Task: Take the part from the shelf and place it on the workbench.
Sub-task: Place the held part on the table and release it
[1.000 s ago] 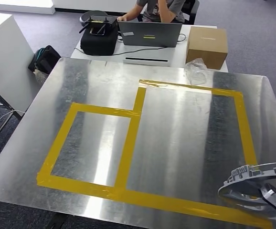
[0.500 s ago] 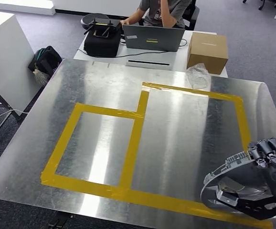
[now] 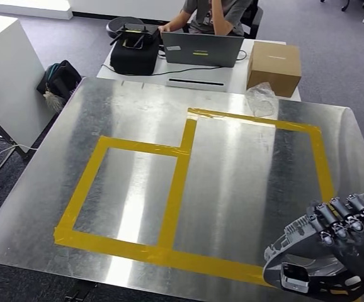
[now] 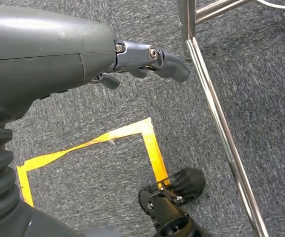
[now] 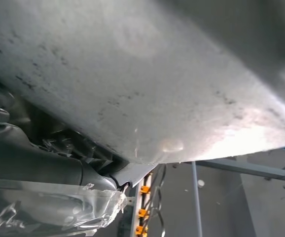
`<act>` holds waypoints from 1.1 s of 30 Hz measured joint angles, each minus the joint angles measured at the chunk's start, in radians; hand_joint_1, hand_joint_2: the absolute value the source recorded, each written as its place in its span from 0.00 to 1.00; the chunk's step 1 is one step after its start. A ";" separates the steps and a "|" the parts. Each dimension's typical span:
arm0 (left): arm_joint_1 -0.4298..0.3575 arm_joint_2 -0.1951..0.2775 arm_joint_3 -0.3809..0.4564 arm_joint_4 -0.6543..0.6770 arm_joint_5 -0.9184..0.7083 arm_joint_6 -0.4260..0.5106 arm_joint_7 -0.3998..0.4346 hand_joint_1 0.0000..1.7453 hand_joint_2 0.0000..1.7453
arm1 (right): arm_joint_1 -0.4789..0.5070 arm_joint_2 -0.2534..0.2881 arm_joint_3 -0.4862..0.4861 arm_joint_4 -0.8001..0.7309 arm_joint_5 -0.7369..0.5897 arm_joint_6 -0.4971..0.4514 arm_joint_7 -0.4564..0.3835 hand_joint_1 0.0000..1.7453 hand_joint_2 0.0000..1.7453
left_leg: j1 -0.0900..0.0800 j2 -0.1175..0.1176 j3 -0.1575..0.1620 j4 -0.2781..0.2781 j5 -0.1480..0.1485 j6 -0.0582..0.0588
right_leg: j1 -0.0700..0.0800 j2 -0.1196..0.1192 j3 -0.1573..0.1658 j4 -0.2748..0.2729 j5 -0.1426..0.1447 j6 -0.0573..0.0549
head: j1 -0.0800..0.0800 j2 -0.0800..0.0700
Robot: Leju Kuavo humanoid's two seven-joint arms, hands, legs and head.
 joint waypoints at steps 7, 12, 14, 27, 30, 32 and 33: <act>-0.001 0.002 -0.018 0.003 0.024 0.008 -0.004 0.00 1.00 | -0.021 0.163 -0.153 -0.024 -0.001 -0.023 -0.123 1.00 1.00 | -0.002 -0.001 -0.002 0.000 0.000 0.000 | -0.001 -0.002 -0.002 0.001 0.003 0.003 | 0.000 0.000; 0.002 0.004 -0.031 0.006 0.044 0.016 -0.004 0.00 1.00 | -0.031 0.261 -0.370 -0.064 0.000 -0.023 -0.072 1.00 1.00 | -0.005 0.000 -0.005 0.000 0.000 0.001 | -0.005 0.001 -0.007 0.002 0.006 0.007 | 0.000 0.000; 0.003 0.004 -0.037 0.007 0.046 0.017 -0.004 0.00 1.00 | -0.041 0.298 -0.424 -0.087 0.000 -0.023 -0.077 1.00 1.00 | -0.005 0.000 -0.005 0.000 0.000 0.001 | -0.005 0.001 -0.008 0.003 0.005 0.007 | 0.000 0.000; 0.002 0.005 -0.062 0.007 0.052 0.017 -0.004 0.00 1.00 | -0.109 0.414 -0.563 -0.171 0.002 -0.023 -0.246 1.00 1.00 | -0.006 0.000 -0.006 0.000 0.000 0.000 | -0.006 0.000 -0.010 0.004 0.004 0.006 | 0.000 0.000; 0.001 0.005 -0.068 0.007 0.058 0.017 -0.006 0.00 1.00 | -0.131 0.427 -0.620 -0.193 0.002 -0.023 -0.318 1.00 1.00 | -0.006 0.000 -0.007 0.000 0.000 0.000 | -0.006 0.000 -0.010 0.004 0.004 0.006 | 0.000 0.000; 0.000 0.006 -0.071 0.007 0.062 0.018 -0.006 0.00 1.00 | -0.136 0.429 -0.646 -0.201 0.002 -0.023 -0.358 1.00 1.00 | -0.006 0.000 -0.007 0.000 0.000 0.000 | -0.006 0.000 -0.010 0.004 0.004 0.006 | 0.000 0.000; -0.001 0.006 -0.074 0.007 0.064 0.017 -0.006 0.00 1.00 | -0.136 0.430 -0.655 -0.203 0.002 -0.023 -0.385 1.00 1.00 | -0.006 0.000 -0.007 0.000 0.000 0.000 | -0.006 0.000 -0.010 0.004 0.004 0.006 | 0.000 0.000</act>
